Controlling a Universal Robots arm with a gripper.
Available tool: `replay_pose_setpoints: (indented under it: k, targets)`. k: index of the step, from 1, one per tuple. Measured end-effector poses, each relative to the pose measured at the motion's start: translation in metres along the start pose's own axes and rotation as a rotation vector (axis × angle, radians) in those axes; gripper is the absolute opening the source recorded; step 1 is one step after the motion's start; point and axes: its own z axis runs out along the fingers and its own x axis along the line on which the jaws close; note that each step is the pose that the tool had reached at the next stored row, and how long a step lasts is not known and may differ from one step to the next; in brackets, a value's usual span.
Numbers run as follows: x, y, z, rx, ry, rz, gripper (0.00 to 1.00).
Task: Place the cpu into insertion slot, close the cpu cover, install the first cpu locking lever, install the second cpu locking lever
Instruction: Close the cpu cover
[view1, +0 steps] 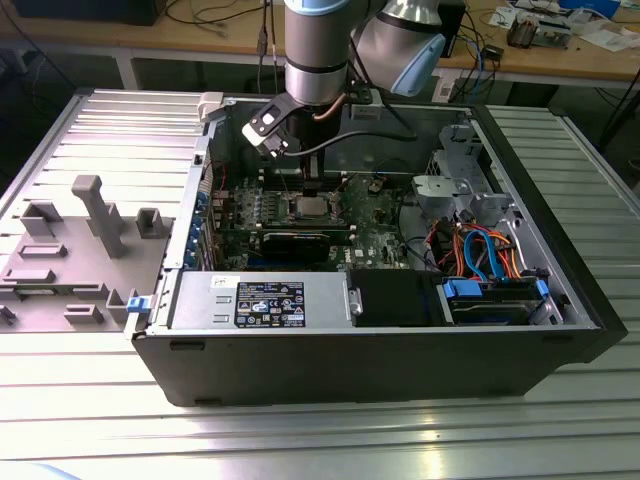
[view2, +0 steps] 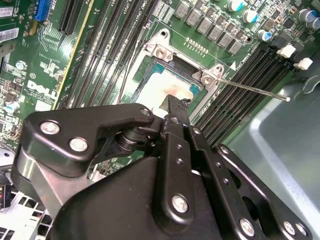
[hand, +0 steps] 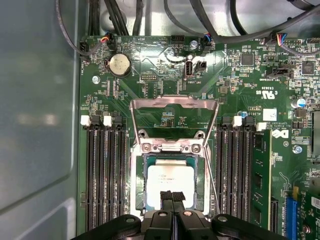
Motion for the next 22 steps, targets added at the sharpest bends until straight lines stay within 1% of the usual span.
replay_pose_setpoints:
  k: [22]
  targets:
    - [0.0001,0.0001,-0.007,0.0012,0.0006,0.0,0.11]
